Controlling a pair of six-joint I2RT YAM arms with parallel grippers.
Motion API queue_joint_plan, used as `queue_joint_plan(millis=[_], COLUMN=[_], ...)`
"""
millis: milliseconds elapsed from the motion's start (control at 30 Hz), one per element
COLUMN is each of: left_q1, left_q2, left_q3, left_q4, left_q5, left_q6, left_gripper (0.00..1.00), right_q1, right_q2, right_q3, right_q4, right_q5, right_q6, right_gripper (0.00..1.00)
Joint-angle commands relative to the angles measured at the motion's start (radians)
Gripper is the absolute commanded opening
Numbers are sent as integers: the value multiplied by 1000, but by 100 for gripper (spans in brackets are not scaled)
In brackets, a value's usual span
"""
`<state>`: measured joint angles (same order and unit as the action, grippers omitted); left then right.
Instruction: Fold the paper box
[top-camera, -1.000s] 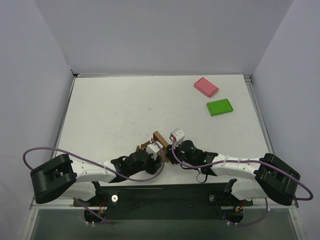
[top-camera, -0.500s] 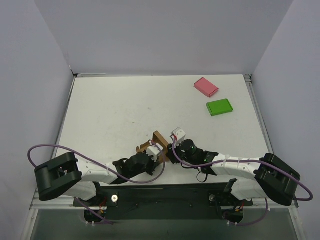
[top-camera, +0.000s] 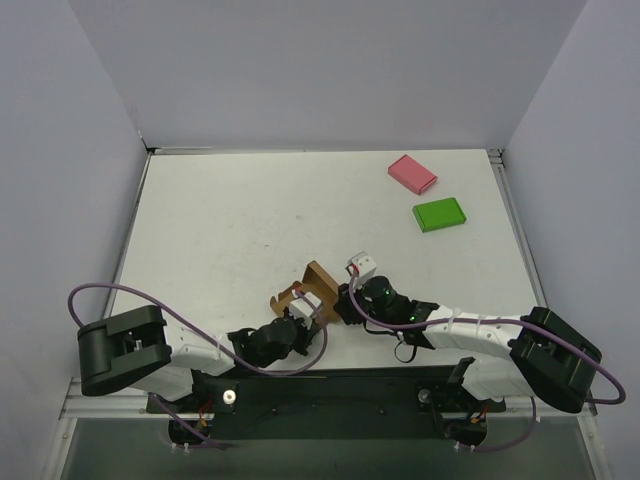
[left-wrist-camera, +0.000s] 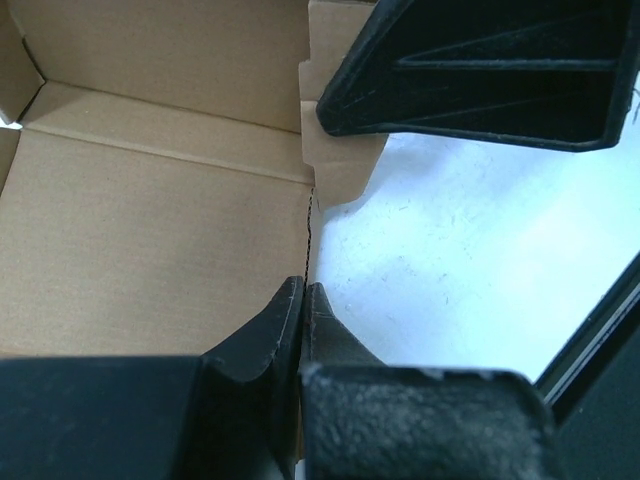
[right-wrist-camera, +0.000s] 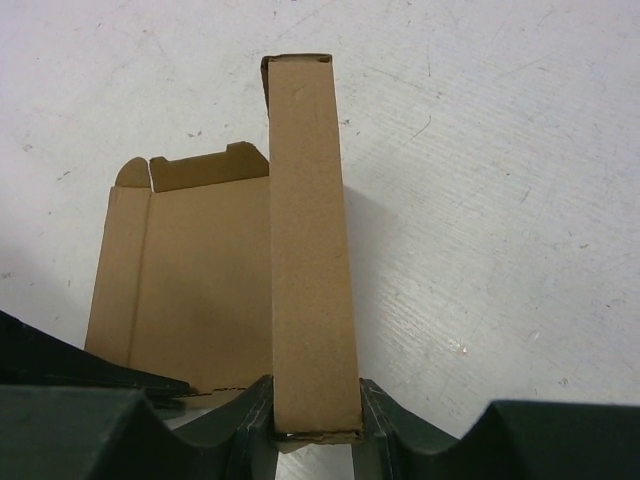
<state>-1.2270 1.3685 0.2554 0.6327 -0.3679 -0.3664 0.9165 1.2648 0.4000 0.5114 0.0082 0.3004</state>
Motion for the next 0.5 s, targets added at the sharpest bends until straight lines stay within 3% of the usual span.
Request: queue_joint_plan(millis=[0, 467], left_q1=[-49, -131], left_q2=[38, 84], left_q3=[-28, -65], left_q4=[110, 211], left_q5=[-72, -152], left_q6=[-51, -57], left_gripper=[0, 0], right_q1=[-50, -84], right_q2=[-22, -25], right_q3=[-7, 2], right_q4=[-33, -62], right_q5=[157, 187], right_q6=[0, 32], right_gripper=[22, 22])
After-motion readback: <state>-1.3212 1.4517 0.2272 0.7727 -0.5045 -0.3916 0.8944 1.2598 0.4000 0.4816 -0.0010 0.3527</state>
